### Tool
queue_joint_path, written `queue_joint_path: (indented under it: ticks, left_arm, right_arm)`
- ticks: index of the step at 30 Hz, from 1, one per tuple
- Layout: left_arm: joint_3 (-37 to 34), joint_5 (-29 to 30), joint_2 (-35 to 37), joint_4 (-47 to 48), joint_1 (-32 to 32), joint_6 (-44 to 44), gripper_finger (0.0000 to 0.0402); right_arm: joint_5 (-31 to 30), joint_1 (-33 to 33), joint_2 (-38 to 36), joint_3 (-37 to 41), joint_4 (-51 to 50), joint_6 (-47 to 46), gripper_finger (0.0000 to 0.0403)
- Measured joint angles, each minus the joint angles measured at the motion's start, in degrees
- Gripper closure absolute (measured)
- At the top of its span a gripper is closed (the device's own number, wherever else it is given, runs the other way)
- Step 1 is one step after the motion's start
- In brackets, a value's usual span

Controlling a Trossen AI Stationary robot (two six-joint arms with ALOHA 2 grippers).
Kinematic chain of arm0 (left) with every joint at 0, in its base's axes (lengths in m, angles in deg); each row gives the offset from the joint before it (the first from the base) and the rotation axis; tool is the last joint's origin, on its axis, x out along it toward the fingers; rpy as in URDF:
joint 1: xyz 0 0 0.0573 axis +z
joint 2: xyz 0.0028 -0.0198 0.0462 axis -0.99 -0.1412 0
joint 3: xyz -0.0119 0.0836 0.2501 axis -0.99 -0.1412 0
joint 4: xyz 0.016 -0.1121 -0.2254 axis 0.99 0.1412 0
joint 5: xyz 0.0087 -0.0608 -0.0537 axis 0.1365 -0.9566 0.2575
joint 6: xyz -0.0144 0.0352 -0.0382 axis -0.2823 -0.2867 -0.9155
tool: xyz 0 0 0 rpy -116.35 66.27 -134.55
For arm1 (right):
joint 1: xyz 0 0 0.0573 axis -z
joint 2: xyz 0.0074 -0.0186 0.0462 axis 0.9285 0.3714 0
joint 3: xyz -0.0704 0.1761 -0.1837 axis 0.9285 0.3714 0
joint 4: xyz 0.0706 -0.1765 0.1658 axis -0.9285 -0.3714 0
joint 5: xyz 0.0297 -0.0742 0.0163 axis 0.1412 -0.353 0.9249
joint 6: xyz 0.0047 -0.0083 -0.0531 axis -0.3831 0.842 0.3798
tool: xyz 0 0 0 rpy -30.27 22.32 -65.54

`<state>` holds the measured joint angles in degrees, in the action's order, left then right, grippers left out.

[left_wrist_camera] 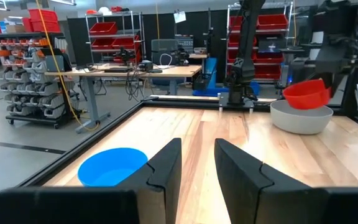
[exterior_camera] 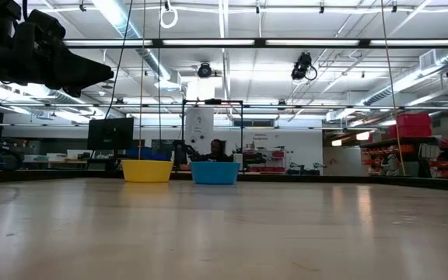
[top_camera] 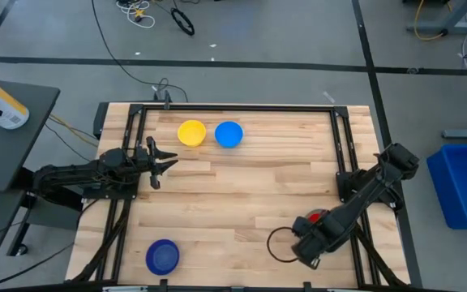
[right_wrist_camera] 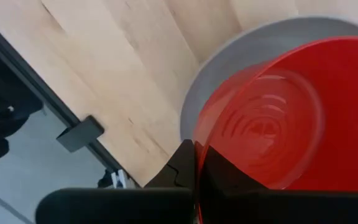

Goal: Nest bowls inside each other
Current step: Stack the red bowl on top of the gray bowl

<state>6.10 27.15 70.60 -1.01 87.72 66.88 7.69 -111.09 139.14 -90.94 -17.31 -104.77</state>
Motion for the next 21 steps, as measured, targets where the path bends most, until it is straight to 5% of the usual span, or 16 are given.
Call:
queue_joint_path:
  ticks: [15,21]
  left_arm:
    - [0.00,0.00,0.00,-0.12,-0.01,-0.36,0.0297]
    - [0.00,0.00,0.00,-0.18,0.00,-0.63,0.0297]
  right_arm:
    - [2.18,0.26,1.06,8.45,8.60,0.49,0.0402]
    - [2.10,0.62,1.06,11.13,11.10,0.23,0.0366]
